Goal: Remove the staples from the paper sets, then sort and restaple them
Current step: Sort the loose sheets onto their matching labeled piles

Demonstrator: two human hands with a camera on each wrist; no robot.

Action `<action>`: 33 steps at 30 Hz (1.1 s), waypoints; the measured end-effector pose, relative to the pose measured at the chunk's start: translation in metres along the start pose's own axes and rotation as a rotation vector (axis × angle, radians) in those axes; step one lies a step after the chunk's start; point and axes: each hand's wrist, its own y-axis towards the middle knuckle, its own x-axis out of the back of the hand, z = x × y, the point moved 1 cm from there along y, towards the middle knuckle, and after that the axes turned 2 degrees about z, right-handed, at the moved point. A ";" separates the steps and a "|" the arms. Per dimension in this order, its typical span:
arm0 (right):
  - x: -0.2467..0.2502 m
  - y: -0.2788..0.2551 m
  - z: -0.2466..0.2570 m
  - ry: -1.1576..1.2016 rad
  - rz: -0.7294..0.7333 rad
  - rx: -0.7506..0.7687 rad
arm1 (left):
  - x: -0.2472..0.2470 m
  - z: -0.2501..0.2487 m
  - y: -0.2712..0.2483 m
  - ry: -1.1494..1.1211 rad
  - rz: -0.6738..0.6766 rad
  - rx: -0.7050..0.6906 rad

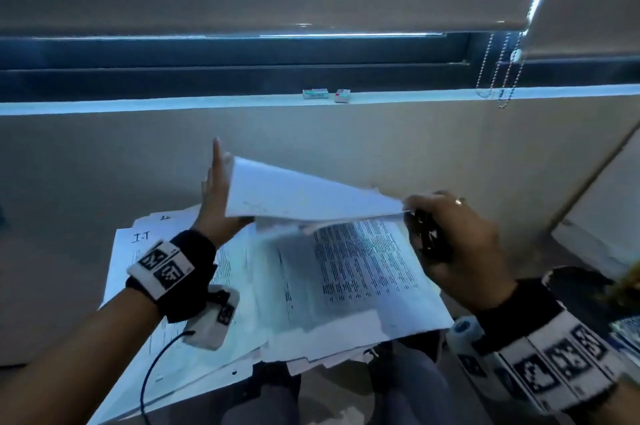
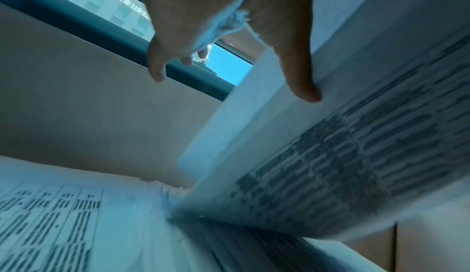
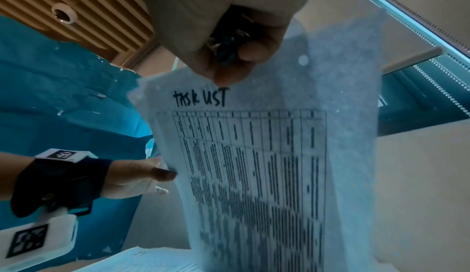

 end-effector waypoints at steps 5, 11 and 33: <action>-0.013 0.002 -0.008 0.094 0.196 -0.170 | 0.006 0.004 -0.019 0.077 0.190 -0.045; -0.021 0.000 -0.004 0.133 0.320 -0.381 | 0.014 -0.019 -0.034 -0.105 0.403 -0.048; -0.066 0.003 -0.033 0.241 0.076 -0.625 | -0.057 -0.061 -0.006 0.692 0.346 -0.026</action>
